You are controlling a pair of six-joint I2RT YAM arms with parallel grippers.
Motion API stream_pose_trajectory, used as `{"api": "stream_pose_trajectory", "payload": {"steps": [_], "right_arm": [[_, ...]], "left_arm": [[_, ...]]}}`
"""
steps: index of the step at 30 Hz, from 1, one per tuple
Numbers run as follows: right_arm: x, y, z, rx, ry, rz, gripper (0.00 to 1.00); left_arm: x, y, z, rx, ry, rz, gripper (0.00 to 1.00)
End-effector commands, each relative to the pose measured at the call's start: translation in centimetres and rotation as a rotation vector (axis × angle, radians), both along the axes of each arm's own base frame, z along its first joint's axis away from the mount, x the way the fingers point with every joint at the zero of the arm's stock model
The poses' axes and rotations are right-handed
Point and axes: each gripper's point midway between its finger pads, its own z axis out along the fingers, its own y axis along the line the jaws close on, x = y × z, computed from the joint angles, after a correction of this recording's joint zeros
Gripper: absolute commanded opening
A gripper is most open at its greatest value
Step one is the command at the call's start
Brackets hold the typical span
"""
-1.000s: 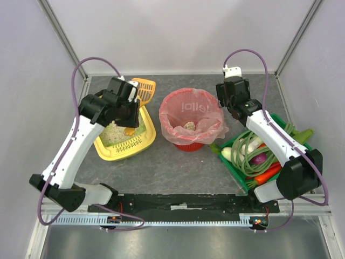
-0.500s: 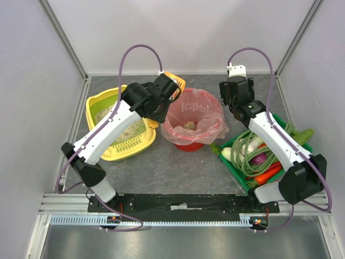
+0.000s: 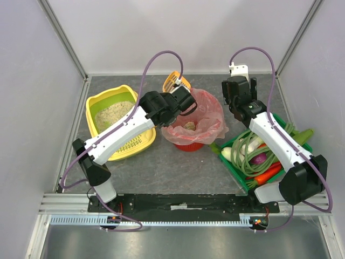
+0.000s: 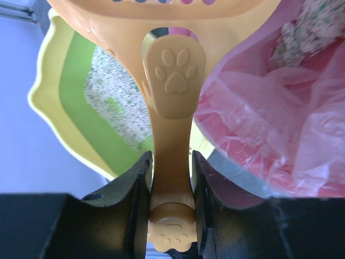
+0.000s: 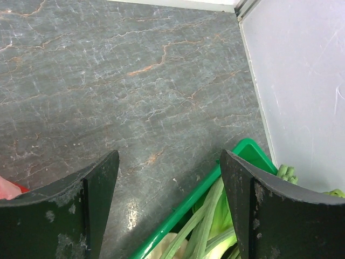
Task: Clean the litter box
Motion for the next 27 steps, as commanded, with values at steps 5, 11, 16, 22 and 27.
{"api": "stream_pose_trajectory", "payload": {"steps": [5,11,16,22,27], "right_arm": [[0.0,-0.4,3.1,0.052,-0.102,-0.029,0.84],[-0.4,-0.3,3.2,0.065,-0.108,-0.020,0.84],[-0.5,-0.2,3.1,0.076,-0.112,-0.018,0.84],[-0.9,-0.5,3.3,0.084,-0.127,-0.027,0.84],[-1.3,-0.7,3.2,0.090,-0.132,-0.030,0.84]], "left_arm": [[-0.8,3.5,1.6,0.373,-0.135,-0.096,0.02],[-0.5,2.9,2.6,0.378,-0.176,-0.097,0.02],[0.5,2.5,3.6,0.516,-0.250,-0.148,0.02],[1.1,2.0,3.6,0.638,-0.320,-0.165,0.02],[1.2,2.4,4.9,0.656,-0.381,-0.134,0.02]]}}
